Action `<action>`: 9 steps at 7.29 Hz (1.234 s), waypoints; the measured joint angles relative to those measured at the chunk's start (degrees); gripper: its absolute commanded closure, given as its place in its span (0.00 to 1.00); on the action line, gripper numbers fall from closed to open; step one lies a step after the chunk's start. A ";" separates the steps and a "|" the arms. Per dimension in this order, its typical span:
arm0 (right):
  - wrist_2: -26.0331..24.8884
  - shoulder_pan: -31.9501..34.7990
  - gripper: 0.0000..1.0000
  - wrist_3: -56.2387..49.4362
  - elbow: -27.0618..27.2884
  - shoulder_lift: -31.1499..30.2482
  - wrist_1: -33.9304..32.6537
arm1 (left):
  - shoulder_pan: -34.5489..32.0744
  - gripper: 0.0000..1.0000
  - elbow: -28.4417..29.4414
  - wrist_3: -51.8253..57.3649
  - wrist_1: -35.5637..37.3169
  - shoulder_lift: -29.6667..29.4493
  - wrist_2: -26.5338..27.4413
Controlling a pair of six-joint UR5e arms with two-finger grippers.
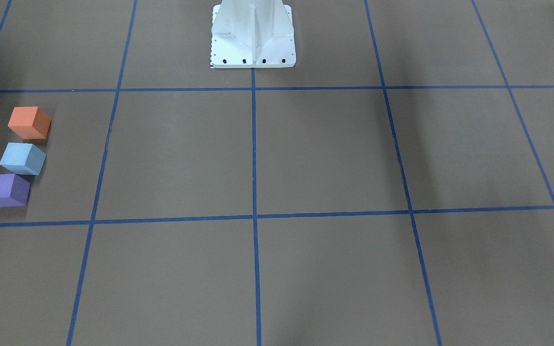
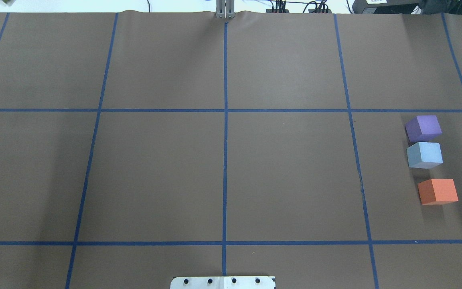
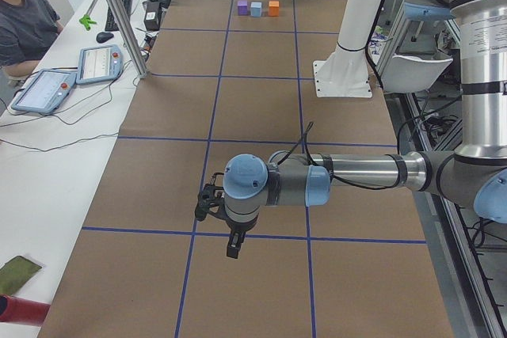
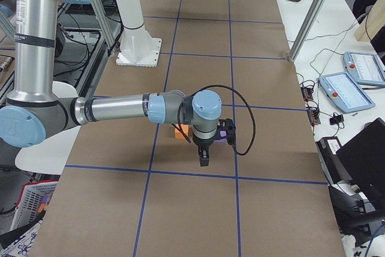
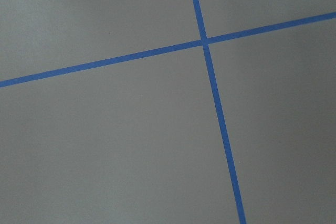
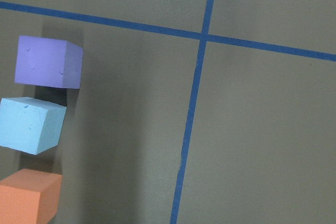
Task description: Place blue block between orange and purple blocks
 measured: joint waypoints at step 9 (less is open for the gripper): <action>0.12 -0.14 0.00 0.12 -0.08 -0.08 1.24 | 1.41 0.00 -2.16 -3.24 -2.15 0.31 -3.30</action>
